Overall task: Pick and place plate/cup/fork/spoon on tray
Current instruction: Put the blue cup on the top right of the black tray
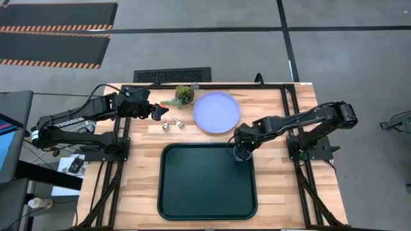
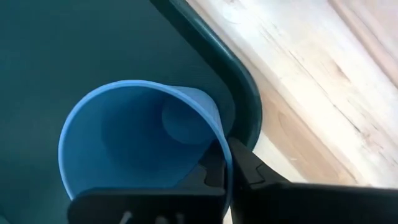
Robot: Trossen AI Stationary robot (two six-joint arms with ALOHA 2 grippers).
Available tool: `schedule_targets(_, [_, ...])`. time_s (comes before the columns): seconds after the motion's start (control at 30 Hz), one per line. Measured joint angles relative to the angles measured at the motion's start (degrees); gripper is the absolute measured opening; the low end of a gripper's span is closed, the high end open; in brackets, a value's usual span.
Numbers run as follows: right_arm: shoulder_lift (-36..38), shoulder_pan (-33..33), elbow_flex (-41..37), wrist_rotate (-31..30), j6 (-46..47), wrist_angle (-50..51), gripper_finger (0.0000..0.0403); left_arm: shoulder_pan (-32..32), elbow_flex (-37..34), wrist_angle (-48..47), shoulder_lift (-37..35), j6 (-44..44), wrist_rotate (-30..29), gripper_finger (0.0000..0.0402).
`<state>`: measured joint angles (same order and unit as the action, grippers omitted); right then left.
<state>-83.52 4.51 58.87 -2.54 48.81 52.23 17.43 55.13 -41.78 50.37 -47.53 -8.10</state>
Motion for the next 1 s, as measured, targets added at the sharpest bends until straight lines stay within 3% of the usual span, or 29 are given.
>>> schedule_targets(1.0, [-0.29,-0.07,-0.02,-2.33,-3.86,-1.46,0.0035,0.0,0.0,0.04,0.0,-0.2,-0.02,0.0256])
